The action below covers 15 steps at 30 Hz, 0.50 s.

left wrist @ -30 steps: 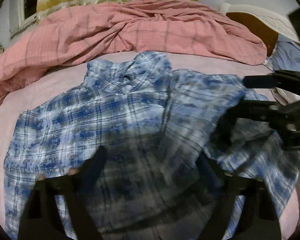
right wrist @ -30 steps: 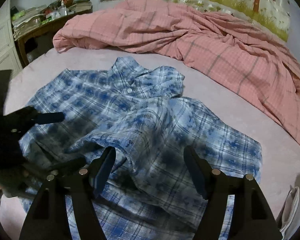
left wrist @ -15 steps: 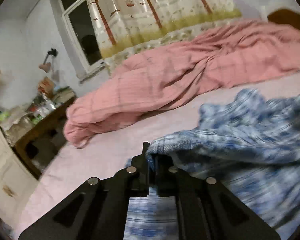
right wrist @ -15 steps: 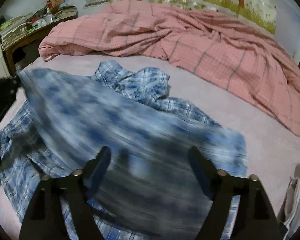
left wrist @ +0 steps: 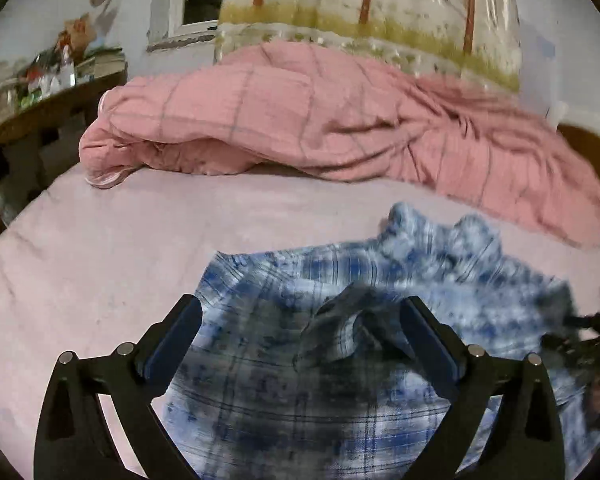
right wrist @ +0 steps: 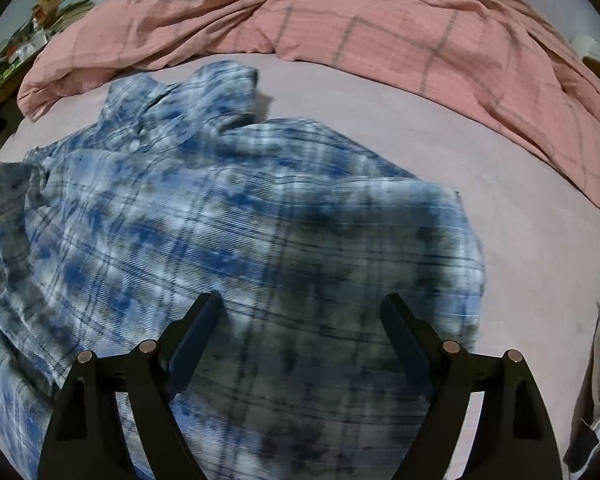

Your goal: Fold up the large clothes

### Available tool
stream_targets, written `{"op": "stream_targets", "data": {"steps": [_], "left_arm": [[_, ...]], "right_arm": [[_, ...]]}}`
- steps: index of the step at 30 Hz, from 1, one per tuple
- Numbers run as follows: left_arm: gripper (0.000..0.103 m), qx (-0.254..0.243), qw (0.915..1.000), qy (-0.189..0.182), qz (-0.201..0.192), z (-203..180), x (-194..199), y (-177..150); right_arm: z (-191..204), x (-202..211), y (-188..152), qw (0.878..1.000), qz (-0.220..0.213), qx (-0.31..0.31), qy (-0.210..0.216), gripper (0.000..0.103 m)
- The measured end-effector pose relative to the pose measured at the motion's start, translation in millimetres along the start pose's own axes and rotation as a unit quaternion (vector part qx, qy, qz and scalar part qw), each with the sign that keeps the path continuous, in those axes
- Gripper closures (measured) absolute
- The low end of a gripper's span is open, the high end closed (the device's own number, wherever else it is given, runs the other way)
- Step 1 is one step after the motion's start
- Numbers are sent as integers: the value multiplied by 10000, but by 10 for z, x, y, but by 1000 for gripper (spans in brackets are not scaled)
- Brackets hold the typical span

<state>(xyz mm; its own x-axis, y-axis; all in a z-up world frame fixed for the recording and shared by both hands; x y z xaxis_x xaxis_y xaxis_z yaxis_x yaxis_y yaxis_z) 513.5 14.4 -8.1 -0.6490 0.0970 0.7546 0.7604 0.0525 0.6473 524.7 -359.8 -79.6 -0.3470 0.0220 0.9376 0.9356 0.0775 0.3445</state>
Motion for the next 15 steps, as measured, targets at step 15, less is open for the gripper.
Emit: {"op": "stream_targets", "data": {"steps": [15], "left_arm": [[16,715,9805,-977,1548,159,-663,-162]], "right_arm": [[-184,255,27,9973,-465,-405,-387,18]]}}
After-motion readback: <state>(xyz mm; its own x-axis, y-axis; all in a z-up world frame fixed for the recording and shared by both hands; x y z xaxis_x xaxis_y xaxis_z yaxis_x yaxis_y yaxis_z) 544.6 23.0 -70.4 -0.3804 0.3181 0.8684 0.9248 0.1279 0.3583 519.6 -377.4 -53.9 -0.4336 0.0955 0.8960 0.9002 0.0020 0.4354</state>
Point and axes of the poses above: each gripper's, at about its wrist camera, not at the fingertips, and x roughly against the way its jaws point, z to its left, y to its top, the point moved 2 cm from there along -x, roughly the way its jaws point, and after that the axes turned 11 degrees about z, right-handed, at the moved point
